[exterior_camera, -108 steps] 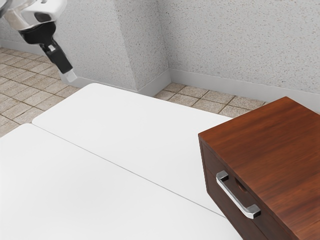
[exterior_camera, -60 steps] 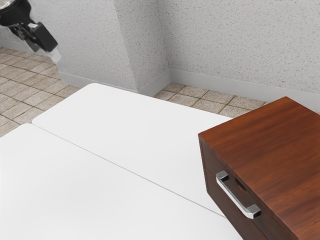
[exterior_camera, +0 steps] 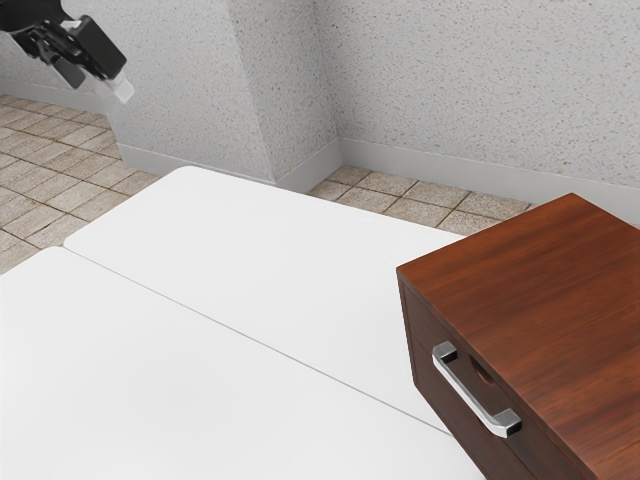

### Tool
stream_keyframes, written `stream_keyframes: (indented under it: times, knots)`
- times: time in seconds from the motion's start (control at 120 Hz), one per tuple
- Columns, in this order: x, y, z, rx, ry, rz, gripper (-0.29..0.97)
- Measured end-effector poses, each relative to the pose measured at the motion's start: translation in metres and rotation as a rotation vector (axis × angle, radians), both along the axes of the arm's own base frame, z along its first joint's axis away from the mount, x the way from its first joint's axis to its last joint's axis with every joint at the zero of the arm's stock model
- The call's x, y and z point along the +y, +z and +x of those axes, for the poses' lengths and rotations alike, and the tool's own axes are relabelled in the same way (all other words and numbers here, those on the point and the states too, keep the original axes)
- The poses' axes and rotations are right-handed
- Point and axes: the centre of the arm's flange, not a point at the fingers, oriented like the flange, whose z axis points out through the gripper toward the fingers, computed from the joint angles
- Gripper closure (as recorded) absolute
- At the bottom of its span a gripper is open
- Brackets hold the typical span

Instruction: Pull the drawer handle with one arm to open the drawer

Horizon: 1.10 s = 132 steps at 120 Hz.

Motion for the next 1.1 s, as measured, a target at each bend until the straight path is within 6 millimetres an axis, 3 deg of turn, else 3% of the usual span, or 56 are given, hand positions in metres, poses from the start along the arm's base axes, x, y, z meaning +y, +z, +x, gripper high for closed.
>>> stream_keyframes:
  times: [0.183, 0.317, 0.383, 0.5, 0.617, 0.742, 0.917, 1.1]
  knots:
    - [-0.006, -0.013, 0.01, 0.034, 0.02, -0.01, 0.0]
    - [-0.011, -0.04, 0.018, 0.098, 0.019, -0.032, 0.0]
    - [-0.023, -0.049, 0.0, 0.118, -0.019, -0.06, 0.0]
    - [-0.05, -0.074, -0.053, 0.151, -0.101, -0.098, 0.0]
    - [-0.049, -0.104, -0.11, 0.174, -0.109, -0.124, 0.0]
    - [-0.043, -0.129, -0.136, 0.198, -0.097, -0.146, 0.0]
    - [-0.044, -0.18, -0.132, 0.197, -0.12, -0.12, 0.0]
    - [-0.07, -0.195, -0.113, 0.111, -0.349, -0.003, 0.0]
